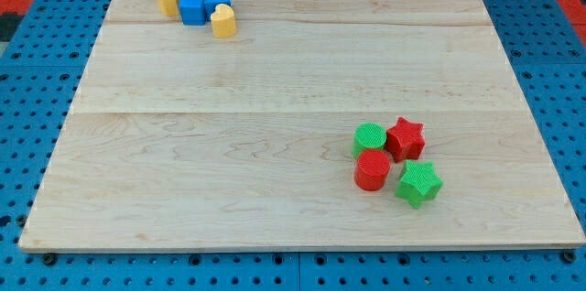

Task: Push the blue triangle towards the center of the board

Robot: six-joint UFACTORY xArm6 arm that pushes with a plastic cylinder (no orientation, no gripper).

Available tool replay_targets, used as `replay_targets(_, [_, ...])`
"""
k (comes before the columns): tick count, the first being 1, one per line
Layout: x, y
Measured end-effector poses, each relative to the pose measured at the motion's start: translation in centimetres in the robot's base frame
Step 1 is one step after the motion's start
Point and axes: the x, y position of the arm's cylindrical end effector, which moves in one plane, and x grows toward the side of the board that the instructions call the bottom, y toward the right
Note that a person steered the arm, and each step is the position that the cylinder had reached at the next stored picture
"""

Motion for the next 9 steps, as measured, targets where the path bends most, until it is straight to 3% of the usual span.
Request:
replay_targets(4, [13.5, 17.5])
replay_targets(5, [7.5, 18.6])
replay_targets(6, [3.7, 16.4])
replay_targets(8, [7.8, 9.2])
replay_targets(9, [13.5, 9.0])
